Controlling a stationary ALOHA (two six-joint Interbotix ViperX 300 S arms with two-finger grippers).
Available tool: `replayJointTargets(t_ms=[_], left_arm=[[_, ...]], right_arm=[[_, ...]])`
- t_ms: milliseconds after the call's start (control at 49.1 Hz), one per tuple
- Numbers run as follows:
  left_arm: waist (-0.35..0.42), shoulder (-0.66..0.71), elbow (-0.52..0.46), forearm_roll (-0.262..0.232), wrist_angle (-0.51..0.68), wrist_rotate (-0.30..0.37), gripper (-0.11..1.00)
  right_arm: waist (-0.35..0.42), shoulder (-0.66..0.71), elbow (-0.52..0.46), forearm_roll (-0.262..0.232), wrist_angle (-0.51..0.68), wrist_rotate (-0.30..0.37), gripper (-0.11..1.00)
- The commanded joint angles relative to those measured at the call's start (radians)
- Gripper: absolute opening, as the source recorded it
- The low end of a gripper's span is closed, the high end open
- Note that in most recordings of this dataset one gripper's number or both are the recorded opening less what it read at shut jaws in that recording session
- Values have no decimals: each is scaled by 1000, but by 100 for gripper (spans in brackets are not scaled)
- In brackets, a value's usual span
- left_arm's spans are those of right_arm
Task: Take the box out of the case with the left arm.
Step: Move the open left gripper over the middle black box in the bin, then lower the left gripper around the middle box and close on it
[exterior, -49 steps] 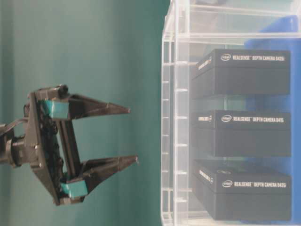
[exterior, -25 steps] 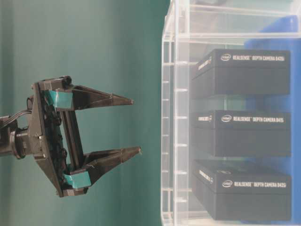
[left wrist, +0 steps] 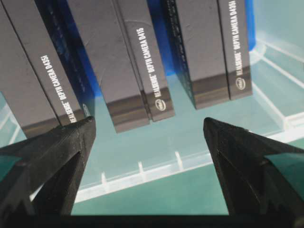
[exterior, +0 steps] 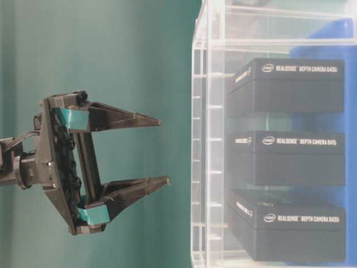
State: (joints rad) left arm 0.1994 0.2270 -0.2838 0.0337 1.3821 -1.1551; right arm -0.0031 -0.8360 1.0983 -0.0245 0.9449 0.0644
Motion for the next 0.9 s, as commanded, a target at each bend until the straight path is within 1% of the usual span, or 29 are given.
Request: replayJointTargets(t_ms=[0,204,407,875], left_arm=[[5,-21,-11,5,-5,-5,96],[9,-17,-6,6,-9,-31,96],[12,-17,5,12,-9,-41,96],[18,-17,21,18,-32,-43,96]], right_arm=[[-2,3,-21,3,3,3,-1],[-2,5,-23,0,3,2,-1],[0,3,-25,3,3,3,-1],[-2,2,-29,3,3,3,-1]])
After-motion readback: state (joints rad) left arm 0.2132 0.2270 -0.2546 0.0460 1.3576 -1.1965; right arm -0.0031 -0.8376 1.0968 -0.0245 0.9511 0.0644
